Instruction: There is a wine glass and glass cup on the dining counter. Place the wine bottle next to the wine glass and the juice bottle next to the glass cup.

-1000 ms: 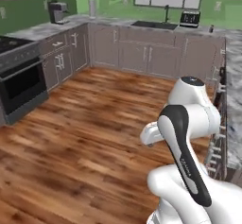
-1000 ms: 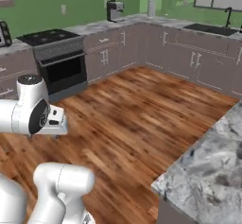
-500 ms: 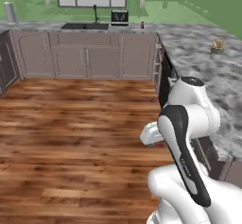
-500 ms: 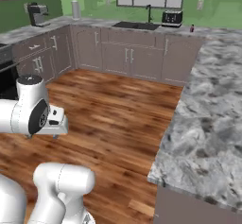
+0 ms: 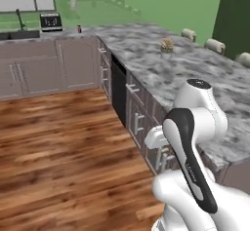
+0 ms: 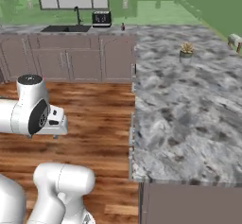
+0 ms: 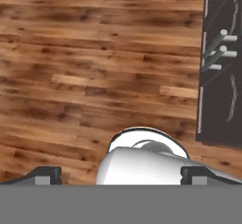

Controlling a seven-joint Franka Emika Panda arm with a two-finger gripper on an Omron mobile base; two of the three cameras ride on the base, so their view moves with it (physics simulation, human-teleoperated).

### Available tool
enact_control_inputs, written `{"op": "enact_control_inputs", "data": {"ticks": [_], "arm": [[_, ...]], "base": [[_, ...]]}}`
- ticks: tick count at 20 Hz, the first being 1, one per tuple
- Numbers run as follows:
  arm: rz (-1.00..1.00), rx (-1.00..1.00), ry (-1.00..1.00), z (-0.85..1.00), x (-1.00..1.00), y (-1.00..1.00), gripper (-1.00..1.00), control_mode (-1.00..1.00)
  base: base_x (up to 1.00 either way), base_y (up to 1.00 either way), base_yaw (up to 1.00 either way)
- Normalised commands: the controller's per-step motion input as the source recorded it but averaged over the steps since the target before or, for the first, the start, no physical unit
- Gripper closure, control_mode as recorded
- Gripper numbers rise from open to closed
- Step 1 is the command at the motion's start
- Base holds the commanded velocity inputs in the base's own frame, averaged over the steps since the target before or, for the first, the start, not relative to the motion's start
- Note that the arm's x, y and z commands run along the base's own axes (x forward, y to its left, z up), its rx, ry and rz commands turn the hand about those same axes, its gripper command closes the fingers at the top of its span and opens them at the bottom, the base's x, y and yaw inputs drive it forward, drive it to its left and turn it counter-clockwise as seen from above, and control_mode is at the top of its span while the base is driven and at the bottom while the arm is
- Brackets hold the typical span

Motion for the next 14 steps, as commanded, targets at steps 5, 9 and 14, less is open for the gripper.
{"op": "enact_control_inputs", "data": {"ticks": [5,9,14], "arm": [[0.00,0.00,0.00,0.00,0.00,0.00,-1.00,1.00],[0.00,0.00,0.00,0.00,0.00,0.00,-1.00,1.00],[0.00,0.00,0.00,0.00,0.00,0.00,-1.00,1.00]], "base": [[0.57,0.39,-0.53],[0.58,0.46,-0.42],[0.52,0.61,-0.24]]}}
